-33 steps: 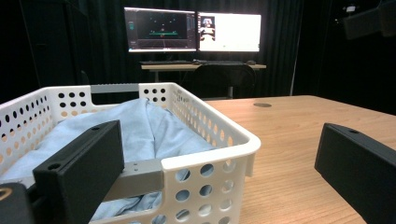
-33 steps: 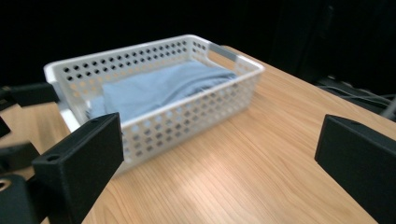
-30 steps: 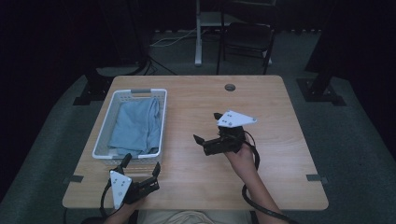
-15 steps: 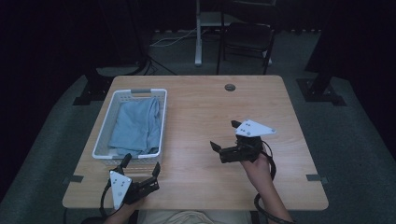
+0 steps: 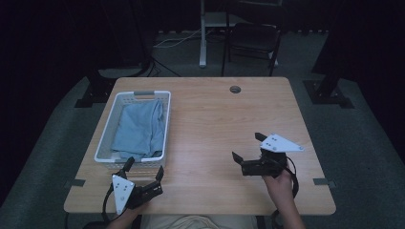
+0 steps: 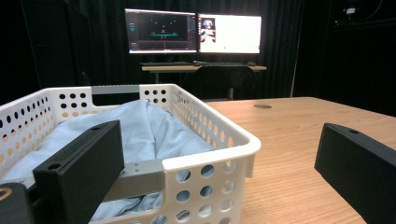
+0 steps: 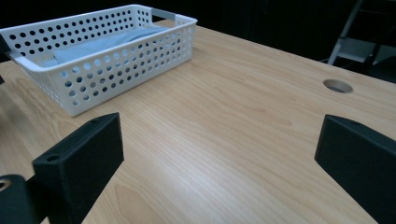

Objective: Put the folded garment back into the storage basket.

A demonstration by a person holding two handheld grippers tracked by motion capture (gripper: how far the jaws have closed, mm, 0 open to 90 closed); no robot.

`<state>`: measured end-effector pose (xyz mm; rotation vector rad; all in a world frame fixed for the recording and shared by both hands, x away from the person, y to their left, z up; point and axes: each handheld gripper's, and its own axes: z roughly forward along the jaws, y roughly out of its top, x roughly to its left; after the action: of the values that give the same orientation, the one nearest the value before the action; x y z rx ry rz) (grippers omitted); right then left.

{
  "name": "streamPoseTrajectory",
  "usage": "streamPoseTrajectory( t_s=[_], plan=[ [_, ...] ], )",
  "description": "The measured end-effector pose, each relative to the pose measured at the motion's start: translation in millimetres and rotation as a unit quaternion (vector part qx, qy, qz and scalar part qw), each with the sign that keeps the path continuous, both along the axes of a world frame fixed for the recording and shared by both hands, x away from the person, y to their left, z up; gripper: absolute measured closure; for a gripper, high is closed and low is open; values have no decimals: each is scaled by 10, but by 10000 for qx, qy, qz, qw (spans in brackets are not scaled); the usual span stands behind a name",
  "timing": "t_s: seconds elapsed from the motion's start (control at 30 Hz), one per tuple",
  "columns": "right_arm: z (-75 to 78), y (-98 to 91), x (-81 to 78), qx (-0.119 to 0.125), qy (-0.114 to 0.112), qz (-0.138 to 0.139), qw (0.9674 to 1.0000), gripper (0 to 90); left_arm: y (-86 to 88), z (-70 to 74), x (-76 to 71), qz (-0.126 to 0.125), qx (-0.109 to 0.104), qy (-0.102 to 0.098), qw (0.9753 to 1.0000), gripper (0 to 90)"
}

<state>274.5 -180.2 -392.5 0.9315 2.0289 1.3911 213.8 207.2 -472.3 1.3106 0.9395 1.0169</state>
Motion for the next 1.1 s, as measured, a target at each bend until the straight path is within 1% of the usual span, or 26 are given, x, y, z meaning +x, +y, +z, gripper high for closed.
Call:
streamPoseTrajectory(
  t_s=[0.03,0.1,0.2,0.27,0.37,0.47,0.6,0.63,0.7,0.73,0.77,0.83,0.87,0.9,0.93,0.97,1.07,1.1],
  plan=[
    [-21,-27,-19,17,18,-6,10000,10,0,0,-1,-1,-3,-4,10000,26],
    [-70,-78,-53,20,29,-113,9999,10,0,0,-1,1,-3,-4,10000,26],
    [-150,-162,-73,46,110,-225,9997,10,0,0,0,7,0,0,10000,26],
    [-190,-215,-83,91,196,-248,9995,10,0,0,1,16,6,4,10000,26],
    [-230,-275,-119,151,235,-323,9991,10,-1,1,1,19,11,7,10000,26],
    [-259,-335,-178,128,204,-450,9987,10,-1,0,0,17,3,1,10000,26],
    [-347,-411,-249,235,263,-570,9977,10,0,0,0,18,5,2,10000,26],
    [-376,-423,-260,224,283,-590,9976,10,0,0,0,18,6,3,10000,26],
    [-417,-439,-296,220,179,-705,9971,10,0,0,0,20,7,5,10000,26],
    [-427,-450,-311,231,157,-713,9971,10,0,0,0,18,6,3,10000,26],
    [-440,-460,-328,183,70,-750,9970,10,-1,0,0,18,3,2,10000,27],
    [-474,-478,-343,-33,50,-795,9968,10,0,0,1,20,8,5,10000,27],
    [-497,-496,-359,-60,36,-879,9961,10,-1,0,1,21,9,7,10000,26],
    [-522,-520,-377,-31,7,-948,9955,10,-1,0,1,21,9,7,10000,26],
    [-522,-520,-377,-31,7,-948,9955,10,-1,0,1,21,10,7,10000,26],
    [-554,-560,-383,26,121,-890,9960,10,-1,1,1,22,10,8,10000,27],
    [-611,-621,-403,70,188,-983,9950,10,-1,0,1,32,9,7,10000,26],
    [-623,-638,-407,126,203,-1004,9947,10,-1,0,1,33,8,7,10000,26]
  ],
)
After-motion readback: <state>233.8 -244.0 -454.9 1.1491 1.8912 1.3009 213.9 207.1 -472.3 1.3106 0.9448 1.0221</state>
